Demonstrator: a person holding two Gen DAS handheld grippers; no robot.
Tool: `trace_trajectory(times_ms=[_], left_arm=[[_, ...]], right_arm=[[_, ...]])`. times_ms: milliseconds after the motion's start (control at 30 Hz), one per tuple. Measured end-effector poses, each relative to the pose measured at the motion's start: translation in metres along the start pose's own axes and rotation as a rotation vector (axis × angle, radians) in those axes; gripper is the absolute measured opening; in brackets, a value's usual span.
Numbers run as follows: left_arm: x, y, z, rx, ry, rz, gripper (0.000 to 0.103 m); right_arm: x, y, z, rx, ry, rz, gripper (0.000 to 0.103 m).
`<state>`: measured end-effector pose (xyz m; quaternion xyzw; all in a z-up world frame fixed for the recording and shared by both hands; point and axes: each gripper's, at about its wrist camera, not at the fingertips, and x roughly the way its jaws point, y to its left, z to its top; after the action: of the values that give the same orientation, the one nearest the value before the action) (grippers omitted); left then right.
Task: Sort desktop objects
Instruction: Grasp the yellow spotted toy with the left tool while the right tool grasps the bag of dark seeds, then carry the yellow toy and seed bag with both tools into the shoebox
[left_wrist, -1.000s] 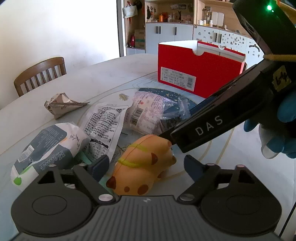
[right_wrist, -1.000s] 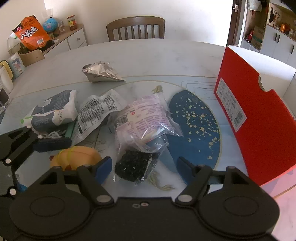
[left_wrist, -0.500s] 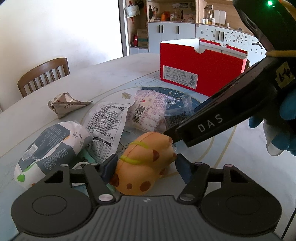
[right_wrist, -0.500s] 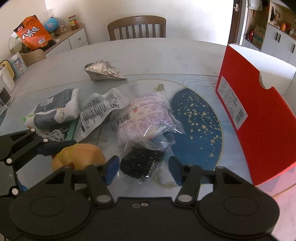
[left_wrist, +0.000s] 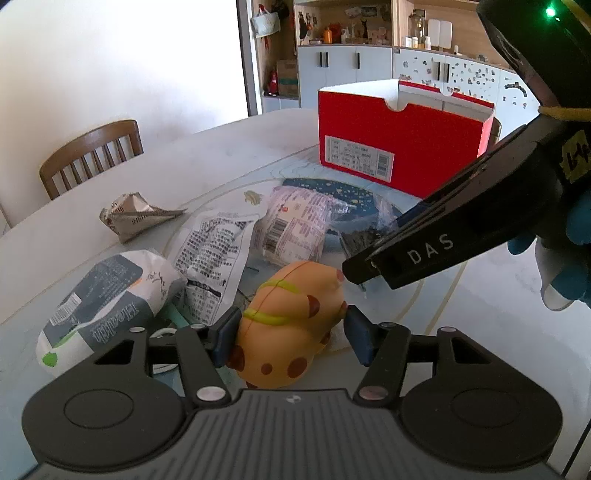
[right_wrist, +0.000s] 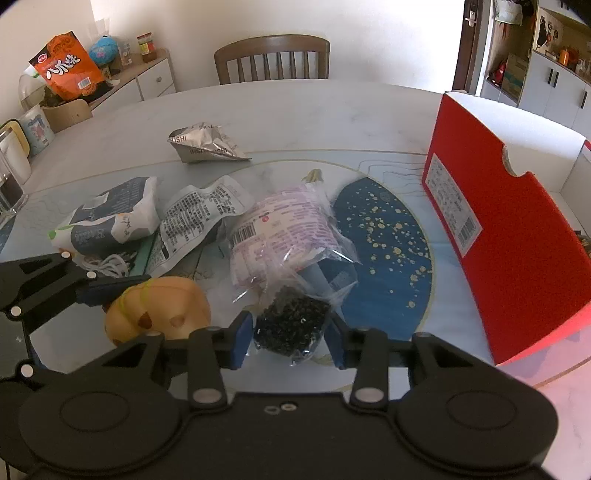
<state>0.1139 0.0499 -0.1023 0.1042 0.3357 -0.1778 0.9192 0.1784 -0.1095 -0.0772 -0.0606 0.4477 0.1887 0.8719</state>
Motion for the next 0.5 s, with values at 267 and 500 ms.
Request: trace_trajectory(times_ms=[267,500], left_arm=[[-0.009,-0.005,0.008,-0.002,-0.002,-0.002,0.059],[-0.022,-0.009,0.019,-0.001,-0.006,0.009,0.059]], right_arm=[[-0.013,-0.004,-0.002,0.005,-0.017,0.0,0.041],[-0.031,-0.007,-0.001,-0.012,-0.038,0.008,0.041]])
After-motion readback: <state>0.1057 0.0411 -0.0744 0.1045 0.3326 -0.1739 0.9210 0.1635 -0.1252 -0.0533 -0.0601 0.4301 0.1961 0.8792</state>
